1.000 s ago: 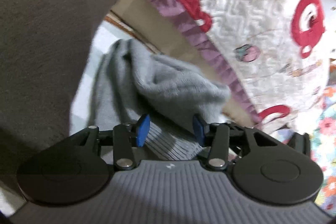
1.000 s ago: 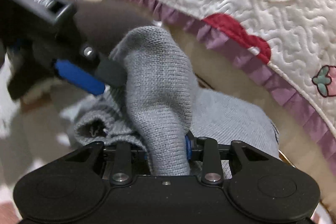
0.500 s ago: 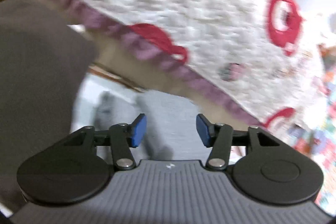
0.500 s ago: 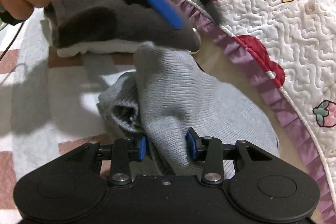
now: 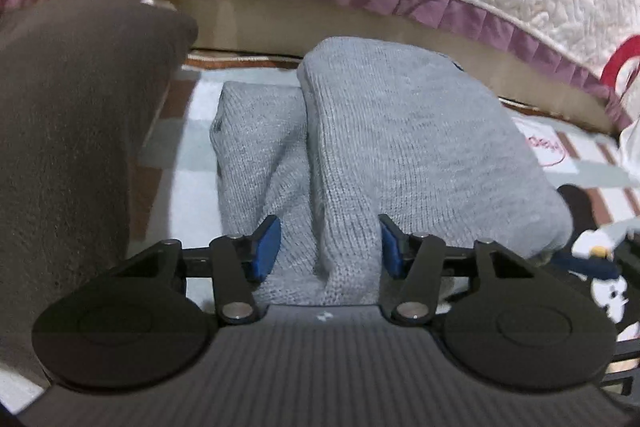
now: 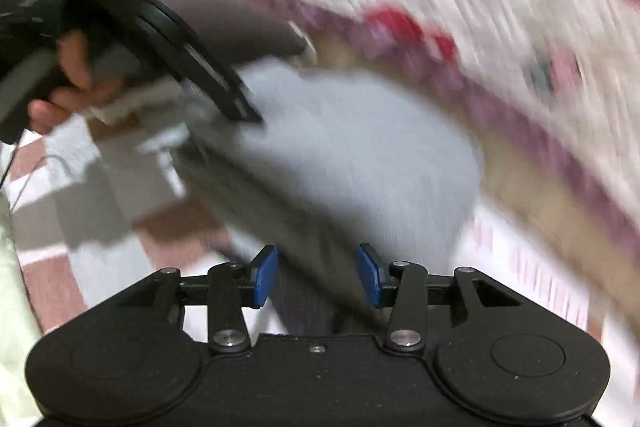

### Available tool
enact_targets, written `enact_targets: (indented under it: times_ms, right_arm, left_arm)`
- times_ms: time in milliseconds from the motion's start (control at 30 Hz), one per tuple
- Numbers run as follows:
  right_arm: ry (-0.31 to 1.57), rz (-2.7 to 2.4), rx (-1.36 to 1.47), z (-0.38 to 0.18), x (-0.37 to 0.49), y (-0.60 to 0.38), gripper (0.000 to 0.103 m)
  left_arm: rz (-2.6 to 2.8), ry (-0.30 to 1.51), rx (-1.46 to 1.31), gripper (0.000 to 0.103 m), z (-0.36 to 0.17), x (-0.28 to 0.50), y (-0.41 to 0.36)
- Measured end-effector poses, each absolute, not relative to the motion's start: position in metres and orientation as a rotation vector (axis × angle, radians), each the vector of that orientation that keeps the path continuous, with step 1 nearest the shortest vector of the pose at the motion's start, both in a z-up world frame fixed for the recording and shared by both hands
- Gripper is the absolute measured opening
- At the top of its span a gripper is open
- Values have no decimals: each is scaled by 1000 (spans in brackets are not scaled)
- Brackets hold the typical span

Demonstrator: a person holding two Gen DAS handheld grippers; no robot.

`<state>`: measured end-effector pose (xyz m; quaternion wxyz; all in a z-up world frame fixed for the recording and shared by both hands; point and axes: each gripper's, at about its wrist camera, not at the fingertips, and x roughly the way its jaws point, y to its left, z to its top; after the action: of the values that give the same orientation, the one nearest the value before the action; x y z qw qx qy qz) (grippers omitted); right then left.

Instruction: Fold clothes

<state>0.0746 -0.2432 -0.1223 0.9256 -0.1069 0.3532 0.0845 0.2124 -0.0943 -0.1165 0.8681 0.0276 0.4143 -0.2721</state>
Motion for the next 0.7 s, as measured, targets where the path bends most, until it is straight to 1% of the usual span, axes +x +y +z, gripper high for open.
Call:
enact_targets:
  times_ms: [100, 267, 300, 333, 367, 400, 433, 467, 500, 533, 567, 600, 633, 700]
  right_arm:
    - [759, 112, -121, -133, 65, -257, 49]
    - [762, 28, 47, -138, 81, -286, 60]
    - [739, 11, 84, -140, 87, -293, 60]
    - [715, -5, 121, -143, 93, -300, 62]
    - [691, -22, 154, -145, 99, -306, 66]
    - [668, -35, 166, -151, 109, -309, 67]
    - [667, -25, 172, -155, 119, -309, 66]
    - [661, -20, 193, -153, 127, -310, 61]
    - [651, -18, 205, -150, 134, -310, 55]
    - [622, -31, 163, -139, 130, -302, 47]
    - [593, -44, 122, -128, 126, -294, 41]
    - [564, -55, 72, -117, 122, -285, 38]
    - [539, -55, -39, -106, 114, -270, 35]
    - [512, -47, -301, -99, 99, -237, 33]
  left_arm:
    - [-566, 849, 78, 53, -115, 209, -94]
    - [-579, 856, 39, 54, -115, 211, -89]
    - [-581, 860, 23, 55, -115, 213, -88]
    - [-572, 844, 25, 54, -114, 213, -87]
    - [-546, 793, 57, 54, -111, 209, -90]
    - [-522, 741, 99, 53, -109, 205, -93]
    - [-509, 689, 172, 52, -109, 200, -98]
    - [-508, 667, 220, 51, -110, 196, -102]
    - [-509, 688, 199, 49, -112, 196, -97]
    - [-511, 710, 179, 46, -115, 196, -93]
    - [-511, 730, 155, 44, -117, 196, -88]
    - [-509, 748, 123, 44, -118, 196, -79]
    - [-508, 764, 93, 44, -119, 196, -70]
    - [-506, 787, 67, 44, -120, 195, -58]
